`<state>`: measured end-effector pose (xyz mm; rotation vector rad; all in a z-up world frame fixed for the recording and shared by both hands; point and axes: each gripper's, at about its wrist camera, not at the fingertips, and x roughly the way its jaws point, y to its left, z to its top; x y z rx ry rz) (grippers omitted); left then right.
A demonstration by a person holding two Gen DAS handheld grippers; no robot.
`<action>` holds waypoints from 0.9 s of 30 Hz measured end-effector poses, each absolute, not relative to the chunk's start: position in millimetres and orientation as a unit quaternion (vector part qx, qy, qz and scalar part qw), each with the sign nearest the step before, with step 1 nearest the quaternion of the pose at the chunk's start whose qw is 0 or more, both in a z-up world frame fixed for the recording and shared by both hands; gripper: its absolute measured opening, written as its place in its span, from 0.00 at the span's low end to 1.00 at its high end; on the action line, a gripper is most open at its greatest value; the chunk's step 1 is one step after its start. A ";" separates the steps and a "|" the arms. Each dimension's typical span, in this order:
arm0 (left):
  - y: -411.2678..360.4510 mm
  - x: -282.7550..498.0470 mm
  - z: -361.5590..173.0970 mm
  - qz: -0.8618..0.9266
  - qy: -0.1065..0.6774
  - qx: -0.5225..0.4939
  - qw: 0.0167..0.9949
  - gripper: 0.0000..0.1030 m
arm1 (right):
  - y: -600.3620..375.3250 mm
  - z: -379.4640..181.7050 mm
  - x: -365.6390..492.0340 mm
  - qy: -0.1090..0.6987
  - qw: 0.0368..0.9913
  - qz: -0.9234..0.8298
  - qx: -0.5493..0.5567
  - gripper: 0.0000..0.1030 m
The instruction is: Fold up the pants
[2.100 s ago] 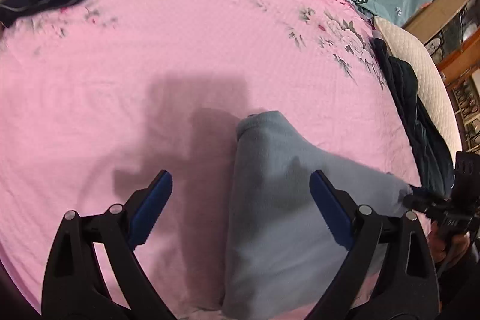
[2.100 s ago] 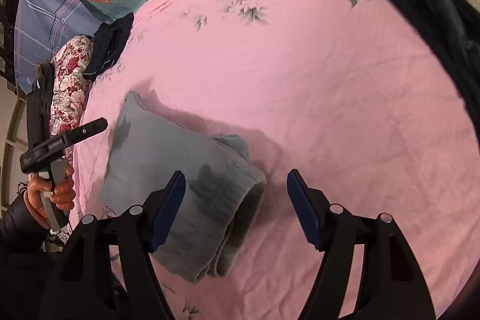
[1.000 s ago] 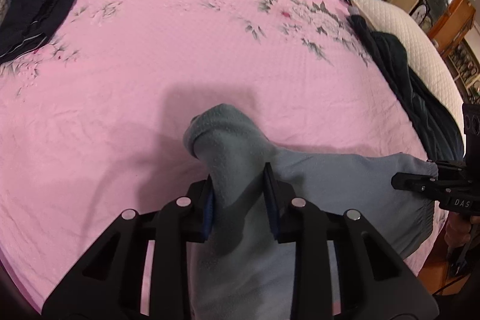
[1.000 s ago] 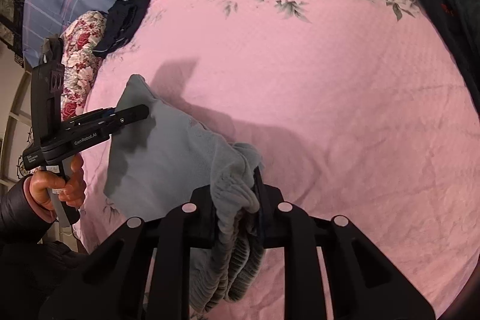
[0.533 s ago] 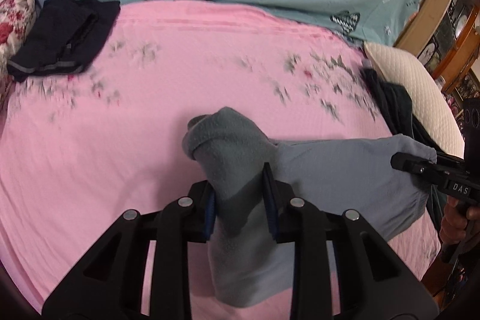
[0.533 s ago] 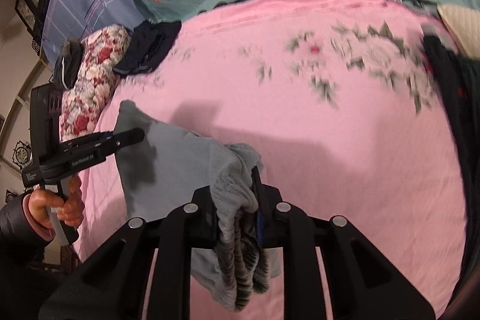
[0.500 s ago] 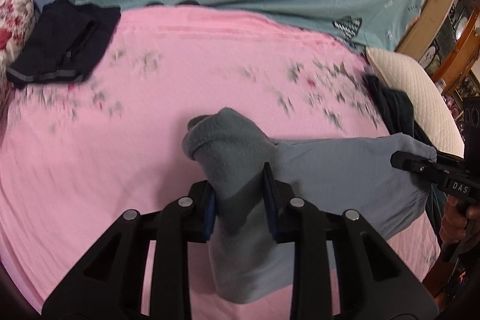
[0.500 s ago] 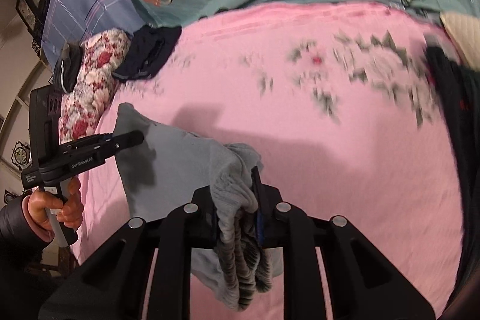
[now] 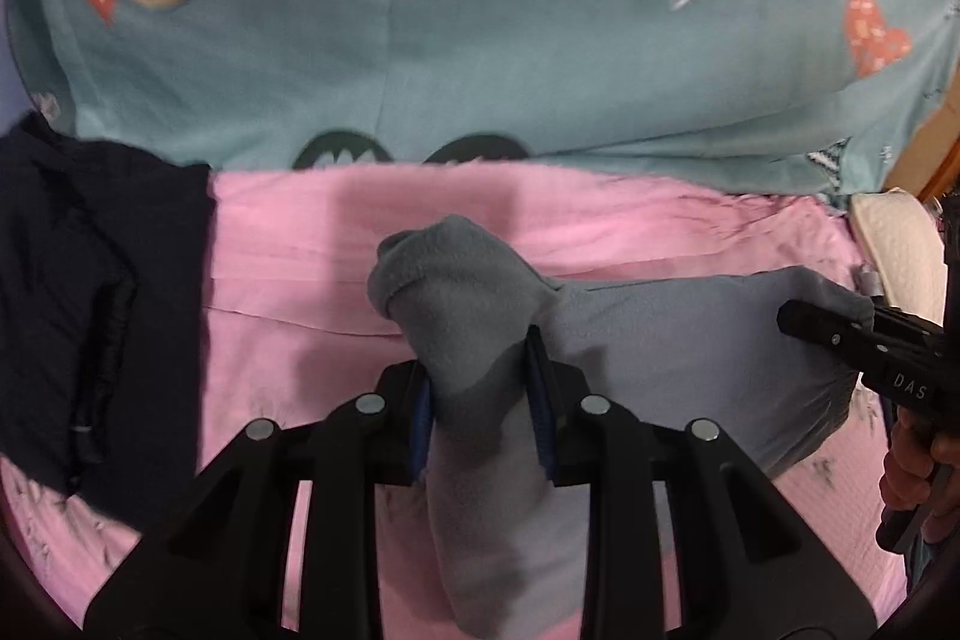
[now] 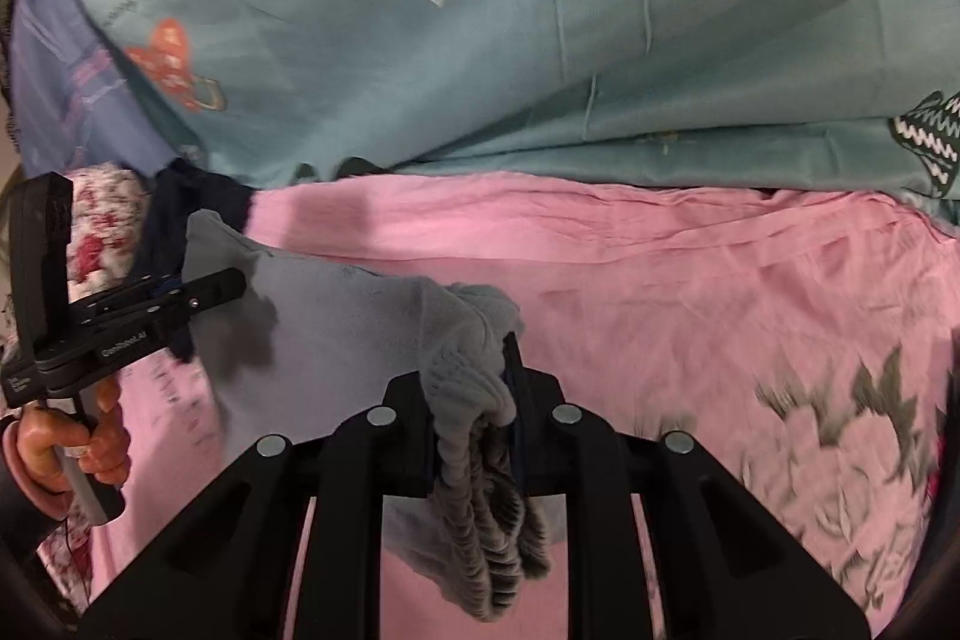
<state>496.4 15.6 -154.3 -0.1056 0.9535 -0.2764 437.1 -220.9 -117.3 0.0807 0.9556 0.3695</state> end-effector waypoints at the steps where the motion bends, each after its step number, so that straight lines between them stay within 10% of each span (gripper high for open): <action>1: 13.0 502.2 -163.9 -0.126 0.460 -0.042 0.878 0.32 | -218.1 -125.6 445.1 0.463 0.869 0.168 0.034 0.18; 5: 10.7 512.1 -176.7 -0.087 0.451 -0.035 0.888 0.66 | -215.3 -147.5 462.3 0.481 0.866 0.136 0.017 0.24; 7: 12.8 511.7 -174.0 -0.067 0.449 -0.036 0.890 0.79 | -216.2 -150.9 467.1 0.489 0.864 0.121 0.004 0.57; 12: 22.3 487.7 -137.1 -0.017 0.436 -0.048 0.898 0.94 | -219.7 -115.9 437.7 0.472 0.876 0.094 -0.017 0.99; 27: -2.0 340.6 -35.9 0.000 0.383 -0.017 0.924 0.98 | -195.2 -38.2 284.6 0.397 0.910 0.118 -0.016 0.99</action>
